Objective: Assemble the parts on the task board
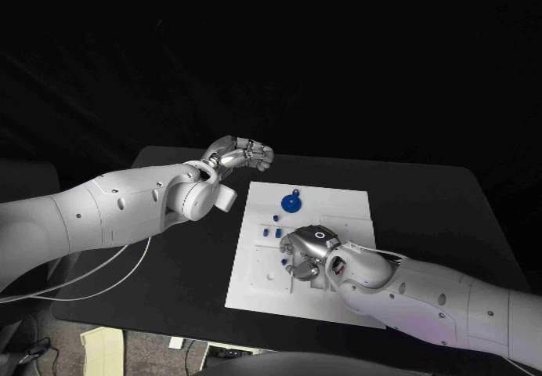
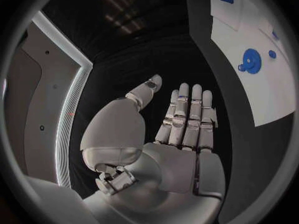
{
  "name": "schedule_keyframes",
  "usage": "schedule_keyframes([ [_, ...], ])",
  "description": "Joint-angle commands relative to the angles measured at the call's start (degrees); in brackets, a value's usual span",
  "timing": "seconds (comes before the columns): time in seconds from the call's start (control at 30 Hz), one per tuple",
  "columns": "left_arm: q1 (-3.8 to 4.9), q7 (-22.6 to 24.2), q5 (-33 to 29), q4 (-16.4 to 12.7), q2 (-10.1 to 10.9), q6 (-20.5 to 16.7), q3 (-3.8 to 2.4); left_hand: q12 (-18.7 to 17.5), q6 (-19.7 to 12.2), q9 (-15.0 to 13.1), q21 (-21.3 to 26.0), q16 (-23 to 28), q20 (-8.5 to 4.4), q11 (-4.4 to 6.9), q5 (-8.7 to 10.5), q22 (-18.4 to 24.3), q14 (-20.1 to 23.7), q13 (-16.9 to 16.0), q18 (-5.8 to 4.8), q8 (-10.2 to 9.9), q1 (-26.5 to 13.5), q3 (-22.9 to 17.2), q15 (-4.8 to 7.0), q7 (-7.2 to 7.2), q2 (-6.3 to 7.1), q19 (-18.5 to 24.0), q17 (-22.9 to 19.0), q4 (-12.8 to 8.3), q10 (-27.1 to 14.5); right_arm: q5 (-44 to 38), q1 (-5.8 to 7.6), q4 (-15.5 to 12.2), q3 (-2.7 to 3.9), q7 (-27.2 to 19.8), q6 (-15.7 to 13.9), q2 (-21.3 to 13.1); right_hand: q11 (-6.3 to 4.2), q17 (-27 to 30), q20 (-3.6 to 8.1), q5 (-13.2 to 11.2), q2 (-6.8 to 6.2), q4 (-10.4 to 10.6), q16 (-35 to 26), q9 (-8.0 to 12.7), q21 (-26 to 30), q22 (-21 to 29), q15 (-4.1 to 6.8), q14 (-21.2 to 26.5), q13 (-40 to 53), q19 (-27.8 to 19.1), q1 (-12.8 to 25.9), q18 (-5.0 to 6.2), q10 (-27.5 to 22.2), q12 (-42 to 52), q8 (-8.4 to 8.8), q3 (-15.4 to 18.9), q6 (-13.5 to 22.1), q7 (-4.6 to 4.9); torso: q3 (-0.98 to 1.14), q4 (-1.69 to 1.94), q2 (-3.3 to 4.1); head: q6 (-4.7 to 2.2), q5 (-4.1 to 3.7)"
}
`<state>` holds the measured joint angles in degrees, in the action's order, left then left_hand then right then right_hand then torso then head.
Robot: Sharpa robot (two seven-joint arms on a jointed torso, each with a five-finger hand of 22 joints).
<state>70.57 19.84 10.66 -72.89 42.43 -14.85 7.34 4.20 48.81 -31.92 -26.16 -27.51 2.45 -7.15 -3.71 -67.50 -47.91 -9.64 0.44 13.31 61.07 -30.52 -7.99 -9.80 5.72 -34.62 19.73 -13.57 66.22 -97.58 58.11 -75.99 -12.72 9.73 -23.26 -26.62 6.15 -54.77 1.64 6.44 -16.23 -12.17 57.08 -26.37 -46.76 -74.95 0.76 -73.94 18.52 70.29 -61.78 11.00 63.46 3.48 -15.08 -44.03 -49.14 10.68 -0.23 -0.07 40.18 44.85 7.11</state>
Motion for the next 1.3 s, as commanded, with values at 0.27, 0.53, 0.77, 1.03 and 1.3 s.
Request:
schedule_keyframes([
  [0.27, 0.06, 0.4, -0.31, 0.35, 0.1, 0.56, -0.05, -0.25, -0.15, 0.06, 0.38, 0.39, -0.11, -0.31, -0.01, -0.08, -0.25, 0.1, 1.12, 0.26, -0.24, 0.32, -0.14, -0.25, -0.16, -0.36, 0.08, 0.08, 0.06, 8.43, 2.0, -6.41, 3.58, -3.06, -5.42, -5.37, -0.15, 0.27, 0.04, 0.78, -0.47, 0.78, 0.2, -0.13, 0.34, -0.77, -0.21, -0.41, -0.6, 0.19, -0.14, 4.0, 0.36, 0.81, -0.52, 0.97, -0.22, -0.14, 0.0, -0.07, -0.02, -0.84, -0.57],
  [0.53, 0.06, 0.41, -0.31, 0.63, 0.13, 0.64, -0.05, -0.24, -0.14, 0.07, 0.39, 0.4, -0.11, -0.3, -0.03, -0.1, -0.26, 0.11, 1.13, 0.27, -0.2, 0.3, -0.13, -0.25, -0.16, -0.37, 0.1, 0.07, 0.07, 7.56, 5.61, -9.77, 6.34, -1.07, 3.57, -12.01, -0.58, 0.19, 0.3, 1.41, -0.23, 1.74, 0.97, -0.03, -0.25, -0.89, 0.22, -1.45, -0.87, 1.56, -0.55, 4.0, 1.54, 1.13, -0.6, 1.06, 0.07, -0.08, 0.0, -0.05, -0.06, -1.63, -1.38],
  [0.77, 0.06, 0.44, -0.42, 1.17, -0.15, 0.64, -0.04, -0.22, -0.13, 0.08, 0.42, 0.43, -0.11, -0.3, -0.07, -0.13, -0.29, 0.13, 1.13, 0.29, -0.13, 0.28, -0.13, -0.25, -0.16, -0.38, 0.13, 0.05, 0.09, 7.28, 7.22, -9.74, 6.45, 0.19, 7.09, -15.4, 0.27, 0.33, 0.14, 0.64, -0.47, 1.8, 0.9, 0.23, 0.07, -0.86, -0.59, -0.93, -2.35, 1.06, 0.31, 4.0, -0.9, 0.11, -0.49, 2.82, 0.76, 0.05, 0.18, -0.35, -0.22, -2.09, -1.49],
  [1.03, 0.04, 0.5, -0.61, 1.34, -0.49, 0.91, -0.04, -0.21, -0.12, 0.08, 0.43, 0.45, -0.1, -0.29, -0.08, -0.15, -0.3, 0.14, 1.13, 0.3, -0.14, 0.28, -0.13, -0.25, -0.15, -0.4, 0.15, 0.07, 0.1, 5.9, 6.96, -5.71, 5.5, 0.51, 9.39, -14.05, 1.33, 0.63, -0.12, -2.8, -0.77, 1.62, 0.71, 0.84, 0.85, -0.76, -1.7, 0.08, -4.55, -0.01, 1.24, 4.0, -3.7, 0.12, 0.22, 4.72, 2.68, 0.69, 0.31, -0.52, -0.29, -2.24, -1.63],
  [1.3, 0.03, 0.49, -0.62, 1.48, -0.57, 0.98, -0.03, -0.21, -0.13, 0.09, 0.45, 0.47, -0.1, -0.29, -0.08, -0.17, -0.31, 0.15, 1.13, 0.31, -0.16, 0.3, -0.13, -0.25, -0.14, -0.41, 0.17, 0.09, 0.09, 5.08, 5.37, -3.44, 4.98, 0.3, 9.69, -12.7, 1.46, 0.74, -0.11, -3.23, -0.72, 1.72, 0.76, 0.92, 1.04, -0.74, -1.76, 0.25, -5.16, -0.14, 1.01, 4.0, -3.85, 0.33, 0.13, 4.75, 2.82, 0.89, 0.3, -0.37, -0.21, -2.08, -1.83],
])
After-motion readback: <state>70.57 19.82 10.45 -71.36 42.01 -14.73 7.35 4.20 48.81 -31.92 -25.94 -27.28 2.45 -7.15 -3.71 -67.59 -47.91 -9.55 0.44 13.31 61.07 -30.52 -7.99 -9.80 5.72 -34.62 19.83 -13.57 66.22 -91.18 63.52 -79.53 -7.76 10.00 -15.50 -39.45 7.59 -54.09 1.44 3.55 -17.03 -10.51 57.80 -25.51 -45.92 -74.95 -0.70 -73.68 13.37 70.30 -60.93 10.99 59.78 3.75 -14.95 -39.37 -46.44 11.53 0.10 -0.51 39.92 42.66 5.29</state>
